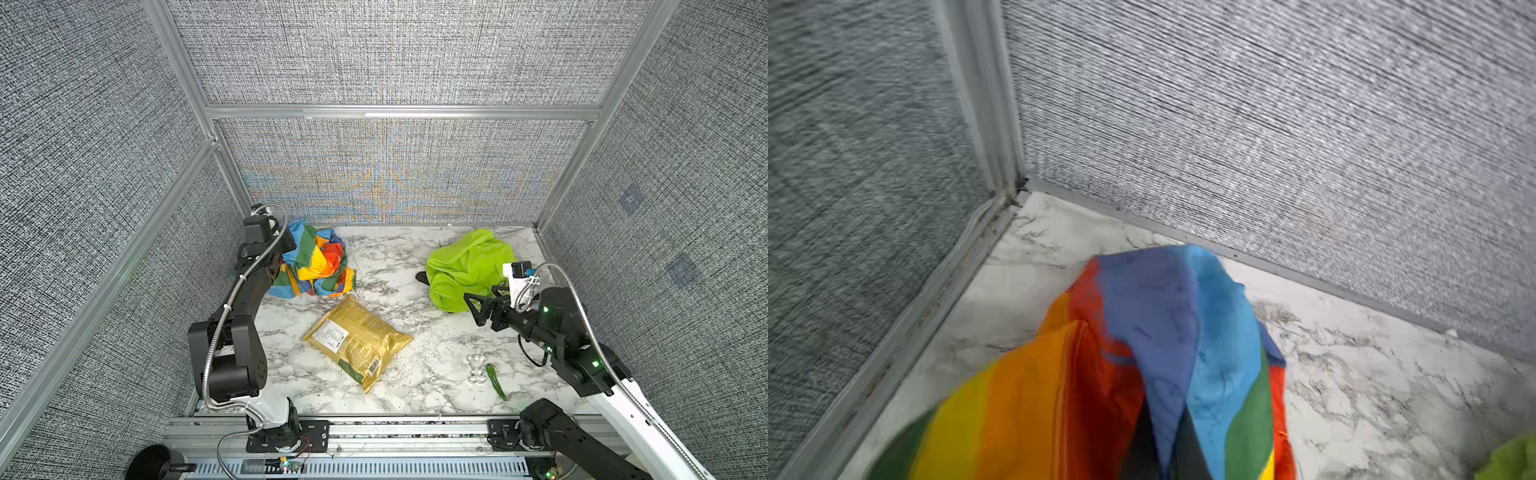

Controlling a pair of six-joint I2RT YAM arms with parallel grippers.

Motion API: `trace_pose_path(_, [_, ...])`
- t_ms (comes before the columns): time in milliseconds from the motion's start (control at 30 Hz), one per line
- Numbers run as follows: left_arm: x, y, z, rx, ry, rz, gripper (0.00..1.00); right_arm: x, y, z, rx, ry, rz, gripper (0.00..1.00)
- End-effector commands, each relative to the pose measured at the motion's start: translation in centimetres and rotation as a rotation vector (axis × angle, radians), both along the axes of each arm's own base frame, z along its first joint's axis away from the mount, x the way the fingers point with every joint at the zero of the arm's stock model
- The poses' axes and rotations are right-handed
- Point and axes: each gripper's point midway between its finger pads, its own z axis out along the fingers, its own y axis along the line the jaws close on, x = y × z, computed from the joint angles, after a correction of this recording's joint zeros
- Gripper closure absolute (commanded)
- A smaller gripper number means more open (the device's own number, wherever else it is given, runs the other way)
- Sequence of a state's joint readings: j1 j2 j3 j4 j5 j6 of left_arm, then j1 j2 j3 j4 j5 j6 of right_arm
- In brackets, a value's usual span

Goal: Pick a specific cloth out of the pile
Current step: 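Lower the rainbow cloth onto the table beside the gold bag with left gripper, then open the left gripper and release the rainbow cloth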

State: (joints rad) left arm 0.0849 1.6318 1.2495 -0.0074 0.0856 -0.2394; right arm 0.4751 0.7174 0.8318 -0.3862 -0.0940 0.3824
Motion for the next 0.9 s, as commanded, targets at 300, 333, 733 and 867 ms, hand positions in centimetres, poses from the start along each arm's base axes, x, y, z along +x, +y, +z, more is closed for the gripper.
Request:
trace_pose_path(300, [1.3, -12.2, -6.7, 0.129, 0.146, -0.309, 1.0, 0.0, 0.0, 0.5, 0.018, -0.01, -0.006, 0.03])
trace_pose_path(333, [1.2, -13.3, -7.8, 0.144, 0.168, -0.335, 0.99, 0.0, 0.0, 0.4, 0.019, -0.01, -0.006, 0.03])
trace_pose_path(733, [1.8, -16.8, -19.4, 0.108, 0.4, -0.387, 0.91, -0.1, 0.2, 0.0, 0.022, 0.002, 0.001, 0.03])
trace_pose_path(867, [2.0, -17.0, -19.7, 0.074, 0.389, -0.37, 0.81, -0.5, -0.4, 0.5, 0.021, -0.02, -0.01, 0.03])
